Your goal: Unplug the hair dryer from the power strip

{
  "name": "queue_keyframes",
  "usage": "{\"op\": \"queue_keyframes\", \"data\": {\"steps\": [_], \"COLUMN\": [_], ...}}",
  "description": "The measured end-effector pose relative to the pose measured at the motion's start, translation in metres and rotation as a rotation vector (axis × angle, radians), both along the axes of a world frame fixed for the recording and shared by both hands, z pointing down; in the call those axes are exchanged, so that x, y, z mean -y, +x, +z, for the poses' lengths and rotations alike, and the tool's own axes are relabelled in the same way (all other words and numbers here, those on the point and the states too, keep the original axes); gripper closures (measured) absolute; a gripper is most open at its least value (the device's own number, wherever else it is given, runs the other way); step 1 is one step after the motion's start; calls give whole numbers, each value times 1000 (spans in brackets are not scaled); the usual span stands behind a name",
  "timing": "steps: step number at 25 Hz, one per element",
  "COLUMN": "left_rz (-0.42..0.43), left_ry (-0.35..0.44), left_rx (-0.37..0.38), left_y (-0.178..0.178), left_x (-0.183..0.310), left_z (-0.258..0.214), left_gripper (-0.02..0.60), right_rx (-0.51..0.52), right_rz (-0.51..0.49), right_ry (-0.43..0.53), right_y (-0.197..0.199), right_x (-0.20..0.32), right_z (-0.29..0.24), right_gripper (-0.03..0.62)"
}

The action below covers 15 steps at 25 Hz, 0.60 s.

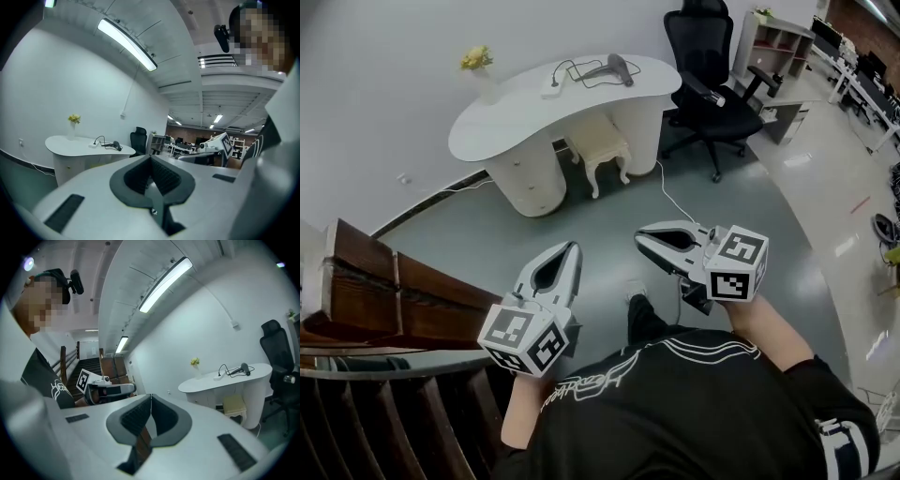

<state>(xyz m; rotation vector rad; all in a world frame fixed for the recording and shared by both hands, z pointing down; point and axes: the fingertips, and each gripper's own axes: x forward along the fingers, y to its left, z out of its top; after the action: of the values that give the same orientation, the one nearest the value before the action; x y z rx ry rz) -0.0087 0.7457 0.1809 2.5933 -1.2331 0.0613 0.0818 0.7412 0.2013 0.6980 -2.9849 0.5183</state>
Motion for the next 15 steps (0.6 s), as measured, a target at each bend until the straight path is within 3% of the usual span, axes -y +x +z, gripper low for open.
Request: {"op": "queue_keyframes", "data": {"steps": [7,15], "left_rz": [-5,-26], "left_ry": [-55,-158], "left_rx": [6,17], "left_y": [1,5], "left_x": [98,269], "left_z": [22,62], "left_gripper": [580,580], "right_rx": [2,-1], "right_rz": [11,0], "right_ry": [-51,-128], "right_y": [5,12], "right_x": [100,271], "right_z": [21,56], "right_gripper": [597,597]}}
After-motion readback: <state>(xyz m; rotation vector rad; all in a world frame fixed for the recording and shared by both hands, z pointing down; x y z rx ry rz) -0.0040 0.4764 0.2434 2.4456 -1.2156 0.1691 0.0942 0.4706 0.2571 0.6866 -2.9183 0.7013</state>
